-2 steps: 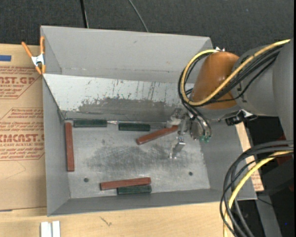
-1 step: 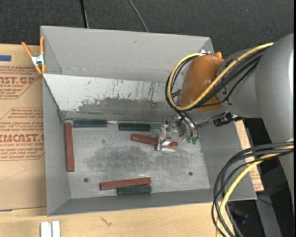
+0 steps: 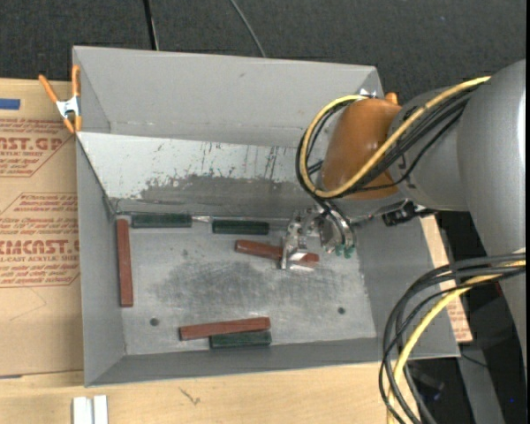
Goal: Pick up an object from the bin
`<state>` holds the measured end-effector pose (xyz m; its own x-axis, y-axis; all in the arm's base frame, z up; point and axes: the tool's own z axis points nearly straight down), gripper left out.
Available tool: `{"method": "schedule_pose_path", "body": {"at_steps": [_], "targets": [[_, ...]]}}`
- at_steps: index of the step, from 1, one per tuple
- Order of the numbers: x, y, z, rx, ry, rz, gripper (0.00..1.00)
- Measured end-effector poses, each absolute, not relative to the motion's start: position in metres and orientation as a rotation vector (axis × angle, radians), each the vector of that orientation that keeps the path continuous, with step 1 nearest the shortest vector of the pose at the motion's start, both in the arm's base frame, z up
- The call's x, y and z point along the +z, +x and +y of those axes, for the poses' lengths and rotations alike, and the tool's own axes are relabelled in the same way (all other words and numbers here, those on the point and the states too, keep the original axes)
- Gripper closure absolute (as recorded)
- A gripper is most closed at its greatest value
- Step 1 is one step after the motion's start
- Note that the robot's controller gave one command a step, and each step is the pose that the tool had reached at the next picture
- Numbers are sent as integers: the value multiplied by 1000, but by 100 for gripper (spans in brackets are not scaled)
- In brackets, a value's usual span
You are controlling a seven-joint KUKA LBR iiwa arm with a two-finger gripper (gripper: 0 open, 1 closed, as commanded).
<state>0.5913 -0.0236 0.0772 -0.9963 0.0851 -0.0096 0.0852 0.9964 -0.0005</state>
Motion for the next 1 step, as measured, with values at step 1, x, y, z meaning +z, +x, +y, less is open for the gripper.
{"method": "schedule_pose_path", "body": {"at_steps": [1], "targets": [[221,579,-32,-1,99,3136,100]]}}
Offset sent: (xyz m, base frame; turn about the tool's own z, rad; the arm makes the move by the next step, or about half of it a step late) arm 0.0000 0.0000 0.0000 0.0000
